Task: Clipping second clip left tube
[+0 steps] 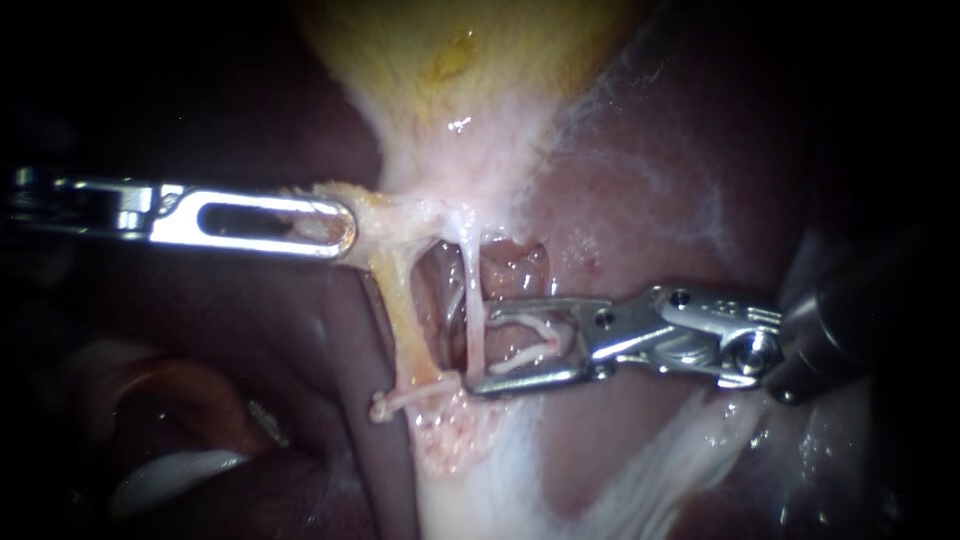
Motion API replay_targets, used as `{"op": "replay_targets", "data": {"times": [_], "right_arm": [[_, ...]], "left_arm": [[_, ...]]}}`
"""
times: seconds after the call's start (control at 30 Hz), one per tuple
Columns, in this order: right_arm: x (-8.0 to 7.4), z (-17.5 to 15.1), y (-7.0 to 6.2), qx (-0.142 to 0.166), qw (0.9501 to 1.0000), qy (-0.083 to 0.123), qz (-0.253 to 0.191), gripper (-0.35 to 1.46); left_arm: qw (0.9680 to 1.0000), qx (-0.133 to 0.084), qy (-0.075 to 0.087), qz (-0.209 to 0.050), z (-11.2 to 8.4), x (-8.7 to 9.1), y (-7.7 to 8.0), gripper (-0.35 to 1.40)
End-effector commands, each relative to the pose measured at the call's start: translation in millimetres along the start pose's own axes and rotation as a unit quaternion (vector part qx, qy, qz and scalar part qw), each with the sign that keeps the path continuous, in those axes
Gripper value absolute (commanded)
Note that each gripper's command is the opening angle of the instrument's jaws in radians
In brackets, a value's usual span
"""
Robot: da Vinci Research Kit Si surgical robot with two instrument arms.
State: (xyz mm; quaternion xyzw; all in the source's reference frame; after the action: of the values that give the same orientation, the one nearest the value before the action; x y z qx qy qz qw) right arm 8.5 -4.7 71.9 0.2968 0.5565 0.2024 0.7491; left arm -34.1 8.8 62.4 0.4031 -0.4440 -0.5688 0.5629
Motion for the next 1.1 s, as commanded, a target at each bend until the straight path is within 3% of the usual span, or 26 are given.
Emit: {"op": "replay_targets", "data": {"times": [0.03, 0.37, 0.67, 1.1], "right_arm": [[0.0, -0.2, 0.0, -0.003, 1.0, 0.0, 0.0, 0.49], [0.6, -1.3, -0.6, -0.003, 1.0, 0.001, 0.002, 0.5], [1.5, -0.4, -1.4, -0.002, 1.0, 0.005, 0.004, 0.5], [1.3, 2.6, -0.8, 0.001, 1.0, 0.004, 0.002, 0.49]], "left_arm": [[1.0, 0.0, 0.0, 0.0, 0.0, 0.0, 0.0, -0.35], [1.0, 0.0, 0.0, 0.0, 0.0, 0.0, 0.0, -0.35], [1.0, 0.0, 0.0, 0.0, 0.0, 0.0, 0.0, -0.35], [1.0, 0.0, 0.0, 0.0, 0.1, 0.0, -0.2, -0.35]]}}
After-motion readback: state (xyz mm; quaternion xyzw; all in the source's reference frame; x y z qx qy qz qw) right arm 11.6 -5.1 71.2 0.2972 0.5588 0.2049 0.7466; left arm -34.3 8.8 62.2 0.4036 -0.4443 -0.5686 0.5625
